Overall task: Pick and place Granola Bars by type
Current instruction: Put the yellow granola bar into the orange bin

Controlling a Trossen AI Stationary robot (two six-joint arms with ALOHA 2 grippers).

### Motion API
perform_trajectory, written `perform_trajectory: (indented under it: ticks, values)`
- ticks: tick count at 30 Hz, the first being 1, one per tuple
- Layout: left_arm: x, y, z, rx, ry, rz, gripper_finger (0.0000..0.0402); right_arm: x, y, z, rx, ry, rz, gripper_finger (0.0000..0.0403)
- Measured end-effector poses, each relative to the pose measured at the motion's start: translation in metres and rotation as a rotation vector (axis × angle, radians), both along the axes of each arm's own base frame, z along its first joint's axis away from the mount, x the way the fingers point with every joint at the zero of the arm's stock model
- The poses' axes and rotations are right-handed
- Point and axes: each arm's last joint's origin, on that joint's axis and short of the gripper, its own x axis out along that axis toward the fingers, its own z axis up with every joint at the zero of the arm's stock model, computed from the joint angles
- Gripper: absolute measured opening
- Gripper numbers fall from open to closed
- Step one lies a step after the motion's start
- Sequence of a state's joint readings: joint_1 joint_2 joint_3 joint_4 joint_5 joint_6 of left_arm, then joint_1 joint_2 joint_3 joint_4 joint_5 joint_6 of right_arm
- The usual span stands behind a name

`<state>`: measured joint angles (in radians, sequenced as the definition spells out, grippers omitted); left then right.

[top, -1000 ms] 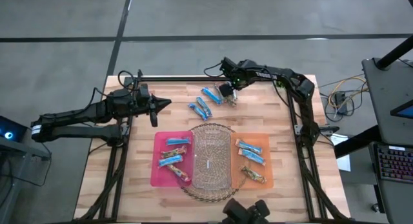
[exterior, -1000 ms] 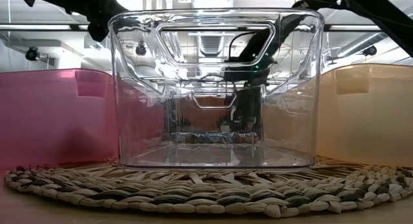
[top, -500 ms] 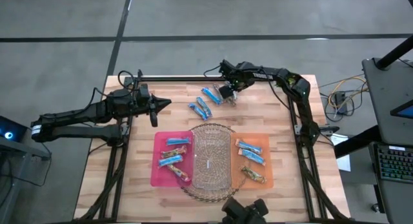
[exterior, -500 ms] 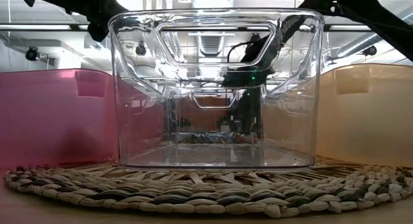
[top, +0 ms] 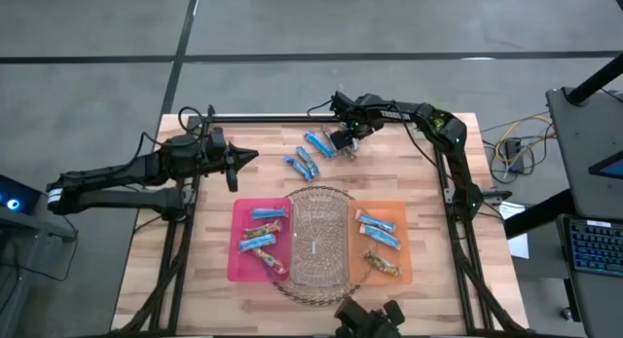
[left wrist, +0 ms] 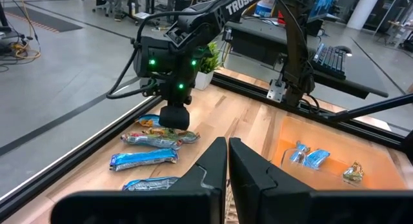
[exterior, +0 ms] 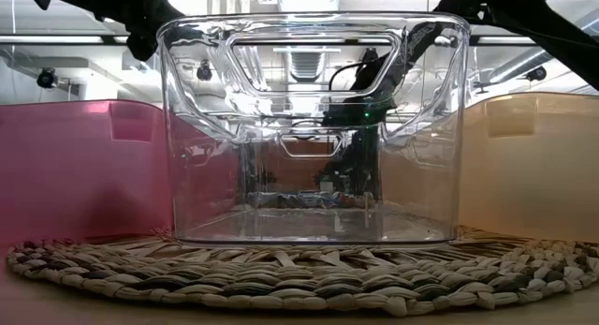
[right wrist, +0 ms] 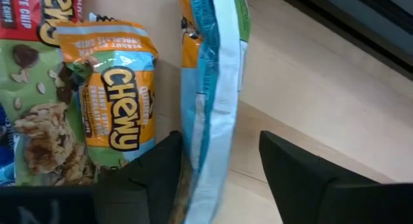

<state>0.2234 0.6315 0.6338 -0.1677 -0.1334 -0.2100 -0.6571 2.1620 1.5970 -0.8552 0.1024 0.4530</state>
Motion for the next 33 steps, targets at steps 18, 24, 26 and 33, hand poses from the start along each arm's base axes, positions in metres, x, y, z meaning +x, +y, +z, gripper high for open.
perform_trajectory:
  ticks: [18,24,26,33]
  values:
    - [0.000,0.000,0.000,0.000,0.000,0.000,0.0000,0.000,0.000,0.000,0.005,-0.002,0.000,0.0061]
    - [0.000,0.000,0.000,0.000,0.000,0.000,0.0000,0.000,0.000,0.000,0.005,-0.001,0.000,0.0049]
    - [0.000,0.000,0.000,0.000,0.000,0.000,0.0000,0.000,0.000,0.000,0.005,-0.002,0.000,0.0049]
    - [0.000,0.000,0.000,0.000,0.000,0.000,0.0000,-0.004,0.003,0.013,0.004,-0.003,0.000,0.0044]
